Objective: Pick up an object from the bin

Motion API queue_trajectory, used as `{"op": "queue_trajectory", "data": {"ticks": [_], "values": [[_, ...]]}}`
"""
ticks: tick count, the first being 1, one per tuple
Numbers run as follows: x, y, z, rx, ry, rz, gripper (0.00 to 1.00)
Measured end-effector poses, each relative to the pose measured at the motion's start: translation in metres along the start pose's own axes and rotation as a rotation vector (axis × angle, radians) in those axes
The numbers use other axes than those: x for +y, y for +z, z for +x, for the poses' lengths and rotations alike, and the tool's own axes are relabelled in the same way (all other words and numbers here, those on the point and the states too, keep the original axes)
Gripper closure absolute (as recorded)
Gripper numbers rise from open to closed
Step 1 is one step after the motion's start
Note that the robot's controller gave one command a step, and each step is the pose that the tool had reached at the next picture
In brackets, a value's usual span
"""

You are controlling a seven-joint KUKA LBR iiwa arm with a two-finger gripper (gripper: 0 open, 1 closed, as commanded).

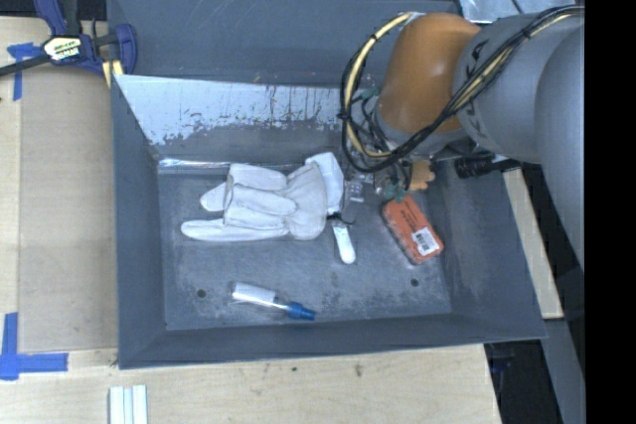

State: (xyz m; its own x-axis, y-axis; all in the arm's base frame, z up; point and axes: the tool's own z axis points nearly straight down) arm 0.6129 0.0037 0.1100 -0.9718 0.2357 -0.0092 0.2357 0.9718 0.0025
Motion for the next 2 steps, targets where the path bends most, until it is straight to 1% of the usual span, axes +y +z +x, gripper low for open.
{"op": "queue_trajectory", "data": {"ticks": [1,2], "values": [[0.012,0.007,0.000,0.004,0.135,0.002,0.00],[0.033,0.024,0.010,0.003,-0.191,0.002,0.00]]}}
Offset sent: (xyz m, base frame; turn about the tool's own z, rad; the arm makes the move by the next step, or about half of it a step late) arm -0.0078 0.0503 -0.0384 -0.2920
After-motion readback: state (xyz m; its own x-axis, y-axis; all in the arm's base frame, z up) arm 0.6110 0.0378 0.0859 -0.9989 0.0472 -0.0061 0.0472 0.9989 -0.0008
